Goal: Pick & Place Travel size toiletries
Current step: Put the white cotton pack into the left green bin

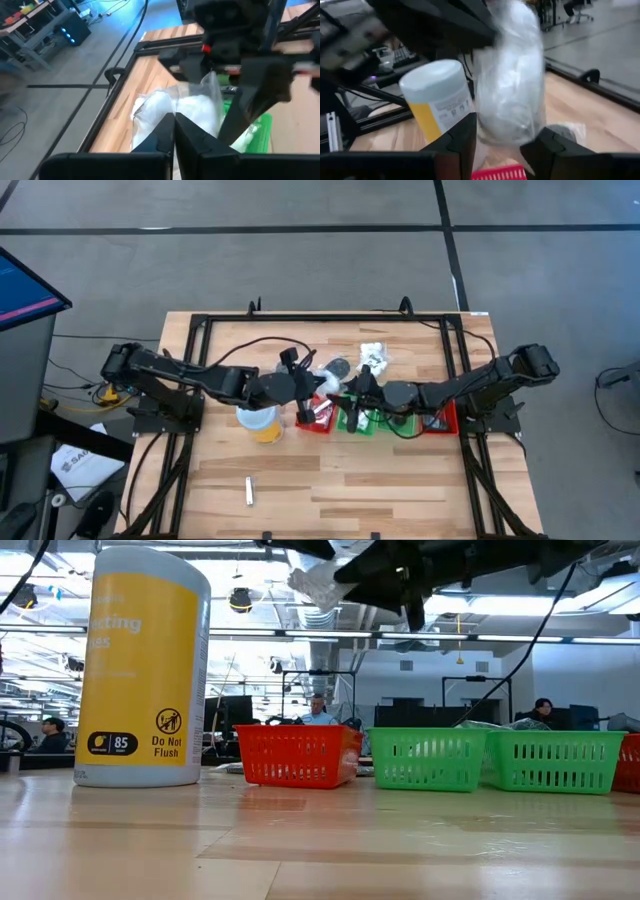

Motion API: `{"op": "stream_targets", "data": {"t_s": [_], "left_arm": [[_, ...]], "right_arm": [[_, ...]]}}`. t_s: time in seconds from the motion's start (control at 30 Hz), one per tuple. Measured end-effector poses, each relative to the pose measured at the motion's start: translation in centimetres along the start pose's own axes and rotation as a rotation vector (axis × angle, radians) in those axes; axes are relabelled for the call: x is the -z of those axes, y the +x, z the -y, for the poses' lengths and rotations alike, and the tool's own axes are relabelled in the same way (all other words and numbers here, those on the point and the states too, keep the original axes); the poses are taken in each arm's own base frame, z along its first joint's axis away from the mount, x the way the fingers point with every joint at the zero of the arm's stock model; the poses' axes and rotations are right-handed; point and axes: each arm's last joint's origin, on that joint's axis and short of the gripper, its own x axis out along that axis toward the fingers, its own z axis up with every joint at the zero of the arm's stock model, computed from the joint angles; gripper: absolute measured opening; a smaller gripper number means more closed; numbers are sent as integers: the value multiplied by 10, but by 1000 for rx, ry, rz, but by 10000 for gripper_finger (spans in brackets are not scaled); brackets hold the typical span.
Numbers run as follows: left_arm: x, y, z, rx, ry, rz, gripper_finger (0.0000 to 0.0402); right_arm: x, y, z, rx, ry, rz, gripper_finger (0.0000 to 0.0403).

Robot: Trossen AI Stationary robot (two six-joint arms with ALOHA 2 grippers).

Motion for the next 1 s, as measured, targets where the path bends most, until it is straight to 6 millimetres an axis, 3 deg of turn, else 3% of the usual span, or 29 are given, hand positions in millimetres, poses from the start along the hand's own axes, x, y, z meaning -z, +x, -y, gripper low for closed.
{"op": "stream_targets", "data": {"t_s": [0.2, 0.4, 1.0], "left_arm": [[4, 1, 1, 0, -9, -11, 0], [4, 2, 1, 0, -12, -8, 0], [4, 1, -3, -147, -8, -18, 29]], "right_arm": [[-2, 0, -2, -12, -16, 22, 102], [-2, 0, -2, -30, -32, 15, 14], [6, -7, 4, 7, -96, -129, 2]]}}
